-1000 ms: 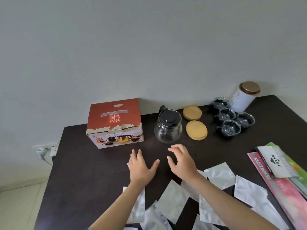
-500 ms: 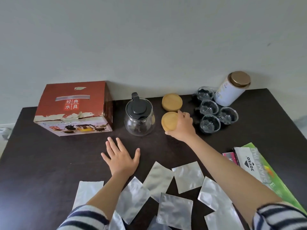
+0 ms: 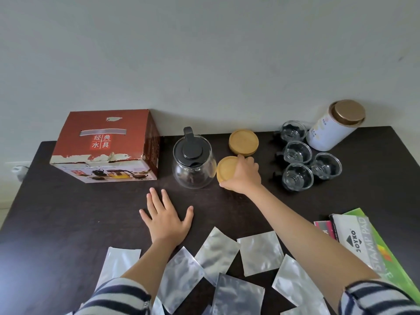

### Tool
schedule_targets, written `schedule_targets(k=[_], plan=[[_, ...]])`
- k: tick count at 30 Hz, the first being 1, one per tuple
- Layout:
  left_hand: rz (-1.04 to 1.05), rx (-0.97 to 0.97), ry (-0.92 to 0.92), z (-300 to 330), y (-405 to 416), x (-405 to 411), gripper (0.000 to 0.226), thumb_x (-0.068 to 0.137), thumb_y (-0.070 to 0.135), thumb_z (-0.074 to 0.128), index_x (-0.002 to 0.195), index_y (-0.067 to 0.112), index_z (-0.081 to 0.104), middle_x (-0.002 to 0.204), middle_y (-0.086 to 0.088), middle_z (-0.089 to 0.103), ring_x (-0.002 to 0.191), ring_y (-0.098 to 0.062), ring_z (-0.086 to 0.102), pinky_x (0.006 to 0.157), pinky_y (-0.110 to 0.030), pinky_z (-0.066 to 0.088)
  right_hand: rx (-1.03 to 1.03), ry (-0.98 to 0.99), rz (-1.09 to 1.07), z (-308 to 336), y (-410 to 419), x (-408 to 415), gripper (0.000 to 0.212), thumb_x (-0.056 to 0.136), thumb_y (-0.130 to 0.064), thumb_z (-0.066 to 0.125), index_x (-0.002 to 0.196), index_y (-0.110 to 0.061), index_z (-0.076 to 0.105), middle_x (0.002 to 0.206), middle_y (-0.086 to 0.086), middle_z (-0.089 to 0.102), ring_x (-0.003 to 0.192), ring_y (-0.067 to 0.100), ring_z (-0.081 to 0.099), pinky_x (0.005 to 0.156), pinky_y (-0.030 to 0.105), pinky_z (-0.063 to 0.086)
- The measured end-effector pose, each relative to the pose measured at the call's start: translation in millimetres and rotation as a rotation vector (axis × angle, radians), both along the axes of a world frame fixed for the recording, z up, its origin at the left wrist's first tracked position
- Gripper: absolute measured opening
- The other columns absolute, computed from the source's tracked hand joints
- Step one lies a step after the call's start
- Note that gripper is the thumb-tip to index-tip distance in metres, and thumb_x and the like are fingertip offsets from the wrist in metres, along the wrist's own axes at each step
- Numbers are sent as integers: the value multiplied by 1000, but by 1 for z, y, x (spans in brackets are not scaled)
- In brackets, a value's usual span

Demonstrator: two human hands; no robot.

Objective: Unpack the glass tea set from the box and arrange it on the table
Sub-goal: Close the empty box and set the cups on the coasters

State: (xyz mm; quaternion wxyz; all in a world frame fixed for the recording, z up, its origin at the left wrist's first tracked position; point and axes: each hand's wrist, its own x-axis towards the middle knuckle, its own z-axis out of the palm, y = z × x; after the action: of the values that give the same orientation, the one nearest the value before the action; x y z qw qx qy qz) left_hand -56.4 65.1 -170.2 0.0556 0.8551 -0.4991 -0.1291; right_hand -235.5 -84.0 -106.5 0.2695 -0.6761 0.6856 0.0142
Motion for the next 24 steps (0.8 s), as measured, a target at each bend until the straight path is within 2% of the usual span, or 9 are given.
schedule_targets(k=[6,10,13,18,24], plan=[[1,-12,1,-1,-1,0,96,79,72,31,149,8,17,159,-16,3,146,-31,-1,112,-60,8,67,-2,123,23,-13,-26,109,61,-41,79,147,-26,15,134,13,28,118,35,44,85,41,48],[3,-12,2,-1,0,0,95,79,71,34,149,8,17,159,-17,2,146,-31,-1,112,-60,8,42,223,316,41,-23,-48,98,57,-28,82,138,-20,28,130,11,27,112,32,44,76,38,49],[1,-10,7,-1,-1,0,94,82,70,37,149,9,16,159,-16,1,146,-31,-2,112,-60,8,49,291,406,40,-27,-58,101,55,-28,85,139,-18,29,133,10,26,114,31,42,76,39,51],[3,-19,9,-1,0,0,95,80,71,34,149,8,17,159,-17,3,146,-32,-1,112,-60,9,71,354,453,32,-27,-65,106,55,-33,86,143,-15,29,133,9,33,123,29,39,76,37,44],[3,-6,-3,0,-1,0,96,78,72,28,149,9,17,159,-16,2,146,-31,-1,112,-60,9,77,410,415,24,-26,-72,109,58,-30,89,145,-13,26,138,12,30,124,32,41,85,40,47]])
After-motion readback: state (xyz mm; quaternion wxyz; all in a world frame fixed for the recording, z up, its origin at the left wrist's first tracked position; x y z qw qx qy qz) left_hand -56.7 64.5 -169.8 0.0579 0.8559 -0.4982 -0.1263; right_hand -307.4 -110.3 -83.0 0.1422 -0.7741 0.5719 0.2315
